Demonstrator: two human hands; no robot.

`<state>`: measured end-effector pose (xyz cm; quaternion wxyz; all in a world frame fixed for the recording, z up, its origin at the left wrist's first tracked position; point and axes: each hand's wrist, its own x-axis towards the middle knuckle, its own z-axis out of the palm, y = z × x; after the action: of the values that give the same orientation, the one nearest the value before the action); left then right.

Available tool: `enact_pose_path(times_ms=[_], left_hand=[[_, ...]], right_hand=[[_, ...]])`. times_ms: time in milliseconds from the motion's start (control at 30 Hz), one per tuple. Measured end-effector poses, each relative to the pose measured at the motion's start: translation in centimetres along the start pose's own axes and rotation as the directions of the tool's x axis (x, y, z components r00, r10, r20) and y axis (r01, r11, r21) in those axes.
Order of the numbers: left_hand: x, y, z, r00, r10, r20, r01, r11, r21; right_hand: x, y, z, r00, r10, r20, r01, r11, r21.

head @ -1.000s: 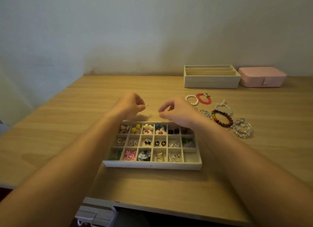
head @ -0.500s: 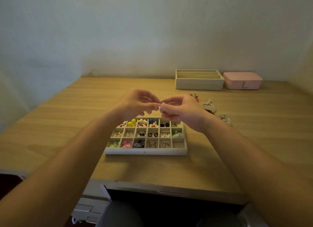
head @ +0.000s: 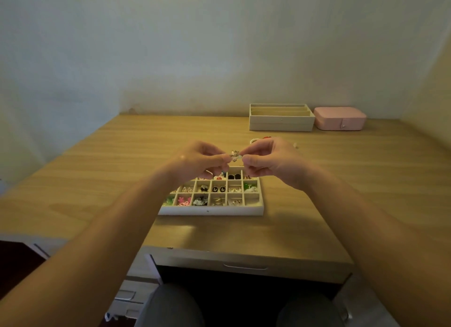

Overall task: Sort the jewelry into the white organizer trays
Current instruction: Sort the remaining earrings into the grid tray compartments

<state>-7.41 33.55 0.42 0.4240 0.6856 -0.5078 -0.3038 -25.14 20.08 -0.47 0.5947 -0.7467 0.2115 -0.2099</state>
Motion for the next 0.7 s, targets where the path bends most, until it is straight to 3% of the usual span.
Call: enact_pose_path(times_ms=[233, 433, 700], left_hand=[[-0.3, -1.2, 1.6, 0.994, -0.087, 0.065, 0.091, 0.994, -0.061], [-0.9, -1.3, 2.8, 0.989, -0.126, 0.079, 0.134, 0.985, -0.107], [-1.2, -1.8, 3.5, 0.983, -0.139, 0.12, 0.159, 0.972, -0.174]], right_hand=[[-0.2, 0.2, 0.1, 0.999, -0.034, -0.035, 0.03, 0.993, -0.118], [0.3, 0.0, 0.3, 0.98, -0.114, -0.161, 0.073, 0.968, -0.241], [0.1, -0.8, 0.5, 0.981, -0.108, -0.162, 0.079, 0.982, -0.171]])
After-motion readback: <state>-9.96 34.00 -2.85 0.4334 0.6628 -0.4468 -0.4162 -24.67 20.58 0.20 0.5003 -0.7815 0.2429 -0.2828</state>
